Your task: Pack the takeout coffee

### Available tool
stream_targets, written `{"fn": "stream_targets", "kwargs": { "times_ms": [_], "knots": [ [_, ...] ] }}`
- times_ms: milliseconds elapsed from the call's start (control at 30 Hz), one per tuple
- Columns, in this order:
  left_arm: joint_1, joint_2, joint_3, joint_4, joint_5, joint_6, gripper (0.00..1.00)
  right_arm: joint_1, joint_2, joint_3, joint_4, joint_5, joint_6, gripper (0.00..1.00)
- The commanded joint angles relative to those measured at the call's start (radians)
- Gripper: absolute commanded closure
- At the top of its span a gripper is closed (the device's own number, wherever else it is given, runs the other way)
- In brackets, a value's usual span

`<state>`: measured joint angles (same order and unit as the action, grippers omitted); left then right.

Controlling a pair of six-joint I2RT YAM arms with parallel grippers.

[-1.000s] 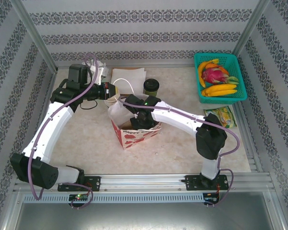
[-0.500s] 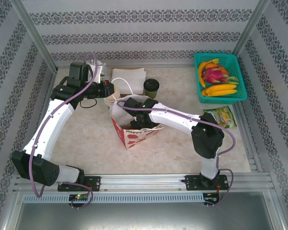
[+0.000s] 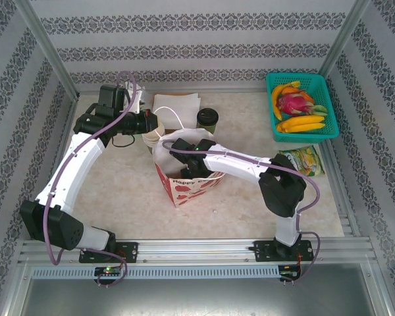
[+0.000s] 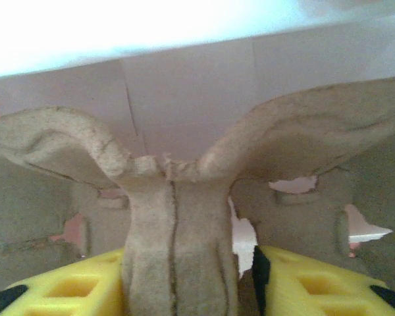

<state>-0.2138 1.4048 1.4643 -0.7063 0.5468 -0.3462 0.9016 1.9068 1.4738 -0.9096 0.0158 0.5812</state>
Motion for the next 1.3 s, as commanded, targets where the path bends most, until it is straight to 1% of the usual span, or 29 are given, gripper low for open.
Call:
{"fn": "stream_targets", "kwargs": {
  "times_ms": [0,100,200,233,267,333,367,400,500,567,633,767,833,900,967,1067,1233,1267],
  "knots": [
    [0.011,-0.003,0.016,-0.001,0.026,0.002,1.0,0.015,0.002,0.001,0.001,0.036,0.015,0.44],
    [0.011,-0.011,0.014,0.005,0.053,0.031,1.0,0.014,-0.045,0.001,0.007,0.029,-0.017,0.34],
    [0.01,-0.015,0.007,0.016,0.118,0.07,1.0,0.011,-0.095,0.006,0.037,-0.038,-0.08,0.22],
    [0.01,-0.016,0.005,0.017,0.124,0.078,1.0,0.011,-0.111,0.011,0.047,-0.055,-0.098,0.19],
    [0.01,-0.015,0.002,0.017,0.124,0.083,1.0,0.011,-0.123,0.016,0.055,-0.067,-0.11,0.17],
    [0.01,-0.011,0.0,0.001,0.099,0.099,1.0,0.011,-0.146,0.03,0.059,-0.093,-0.151,0.07],
    [0.01,-0.007,0.003,-0.01,0.081,0.104,1.0,0.011,-0.153,0.031,0.061,-0.108,-0.172,0.04],
    [0.01,0.002,0.014,-0.035,0.069,0.118,1.0,0.009,-0.164,0.026,0.07,-0.135,-0.203,0.03],
    [0.01,0.04,0.07,-0.116,0.098,0.155,1.0,-0.002,-0.197,-0.002,0.099,-0.19,-0.265,0.02],
    [0.01,0.043,0.072,-0.114,0.124,0.167,1.0,-0.006,-0.215,-0.016,0.112,-0.22,-0.311,0.03],
    [0.009,0.037,0.066,-0.104,0.127,0.177,1.0,-0.007,-0.232,-0.031,0.123,-0.254,-0.379,0.05],
    [0.011,0.03,0.073,-0.102,0.118,0.194,1.0,-0.019,-0.244,-0.058,0.144,-0.373,-0.478,0.2],
    [0.015,0.031,0.083,-0.106,0.098,0.194,1.0,-0.027,-0.241,-0.058,0.144,-0.436,-0.531,0.25],
    [0.024,0.037,0.094,-0.12,0.118,0.204,1.0,-0.039,-0.229,-0.053,0.133,-0.469,-0.584,0.33],
    [0.026,0.043,0.108,-0.147,0.137,0.227,1.0,-0.052,-0.202,-0.023,0.096,-0.492,-0.611,0.44],
    [0.026,0.04,0.113,-0.166,0.131,0.239,1.0,-0.066,-0.153,0.036,0.032,-0.532,-0.621,0.63],
    [0.026,0.032,0.118,-0.189,0.142,0.257,1.0,-0.051,-0.144,0.005,0.053,-0.478,-0.716,0.95],
    [0.026,0.032,0.12,-0.191,0.142,0.259,1.0,-0.047,-0.146,0.001,0.052,-0.468,-0.738,0.98]
  ]
}}
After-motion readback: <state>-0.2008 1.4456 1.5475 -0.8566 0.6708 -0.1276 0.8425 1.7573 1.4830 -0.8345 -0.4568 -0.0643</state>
